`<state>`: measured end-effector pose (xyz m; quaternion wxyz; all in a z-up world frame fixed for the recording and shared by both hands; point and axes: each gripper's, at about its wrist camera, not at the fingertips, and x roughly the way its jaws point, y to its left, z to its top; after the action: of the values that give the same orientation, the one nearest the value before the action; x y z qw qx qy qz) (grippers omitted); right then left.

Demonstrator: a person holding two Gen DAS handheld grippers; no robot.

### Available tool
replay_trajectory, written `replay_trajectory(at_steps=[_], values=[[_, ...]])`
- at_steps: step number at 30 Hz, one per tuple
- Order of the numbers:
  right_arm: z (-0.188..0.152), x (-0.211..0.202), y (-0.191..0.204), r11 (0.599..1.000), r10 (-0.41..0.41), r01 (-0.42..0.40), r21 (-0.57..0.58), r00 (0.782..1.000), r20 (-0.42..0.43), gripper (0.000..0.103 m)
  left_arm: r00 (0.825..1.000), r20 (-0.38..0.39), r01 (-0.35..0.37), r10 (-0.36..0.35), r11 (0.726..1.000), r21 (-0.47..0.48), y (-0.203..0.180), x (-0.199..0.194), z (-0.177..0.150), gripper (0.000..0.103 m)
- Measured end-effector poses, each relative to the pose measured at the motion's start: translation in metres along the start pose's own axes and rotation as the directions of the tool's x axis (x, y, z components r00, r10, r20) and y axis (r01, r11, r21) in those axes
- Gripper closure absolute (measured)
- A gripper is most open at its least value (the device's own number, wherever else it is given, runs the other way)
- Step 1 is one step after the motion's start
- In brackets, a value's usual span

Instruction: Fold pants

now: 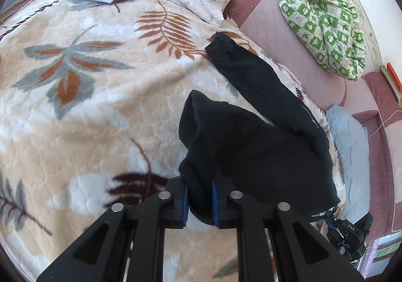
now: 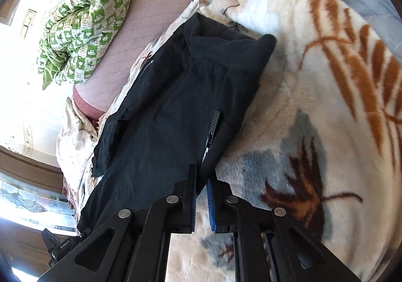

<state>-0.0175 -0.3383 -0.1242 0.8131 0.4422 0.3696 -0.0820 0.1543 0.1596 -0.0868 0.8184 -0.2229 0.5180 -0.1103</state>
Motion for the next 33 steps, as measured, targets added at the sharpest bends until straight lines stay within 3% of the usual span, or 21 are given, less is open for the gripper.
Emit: replay_trajectory(at_steps=[3,4,9,15,16,17,19,24,25,27,33], values=[[-0.008,-0.021,-0.006,1.000,-0.007,0.007,-0.008,1.000,0.009,0.096,1.000,-0.002,0.022,-0.022,1.000,-0.019,0.006,-0.015,-0.014,0.089],[-0.010,-0.028,-0.008,1.000,-0.018,0.018,-0.012,1.000,0.014,0.101,1.000,-0.003,0.027,-0.027,0.999,-0.023,0.008,-0.019,-0.019,0.089],[-0.024,-0.071,-0.041,0.998,-0.067,0.068,-0.010,0.997,0.043,0.101,0.999,-0.018,0.044,-0.045,0.998,-0.035,0.017,-0.030,-0.050,0.089],[-0.025,-0.076,-0.060,0.997,0.053,-0.053,0.058,0.999,0.009,0.095,0.999,-0.031,0.011,-0.012,0.999,-0.050,0.020,-0.018,-0.055,0.089],[-0.024,-0.071,-0.059,0.994,0.075,-0.076,0.074,0.997,0.009,0.083,1.000,-0.028,0.007,-0.009,0.998,-0.055,0.021,-0.017,-0.053,0.089],[-0.021,-0.064,-0.058,0.990,0.102,-0.102,0.094,0.995,0.009,0.046,1.000,-0.026,0.004,-0.006,0.998,-0.057,0.021,-0.016,-0.052,0.089],[-0.016,-0.050,-0.055,0.985,0.119,-0.121,0.127,0.993,0.018,0.008,1.000,-0.024,0.002,-0.003,0.998,-0.057,0.021,-0.015,-0.049,0.089],[-0.004,-0.015,-0.043,0.990,0.063,-0.061,0.125,0.998,-0.006,0.020,1.000,-0.022,-0.011,0.011,0.999,-0.037,0.022,-0.010,-0.044,0.089],[0.000,-0.011,-0.038,0.993,0.053,-0.053,0.101,0.999,0.004,0.025,1.000,-0.023,-0.012,0.011,0.999,-0.038,0.022,-0.008,-0.043,0.089],[0.009,0.000,-0.028,0.997,0.049,-0.049,0.063,0.999,-0.003,0.043,0.999,-0.030,-0.016,0.014,0.999,-0.047,0.025,-0.003,-0.041,0.089],[0.017,0.021,-0.025,0.994,0.013,-0.014,0.112,1.000,0.007,0.044,0.999,-0.045,-0.016,0.014,0.998,-0.060,0.032,0.008,-0.040,0.089]])
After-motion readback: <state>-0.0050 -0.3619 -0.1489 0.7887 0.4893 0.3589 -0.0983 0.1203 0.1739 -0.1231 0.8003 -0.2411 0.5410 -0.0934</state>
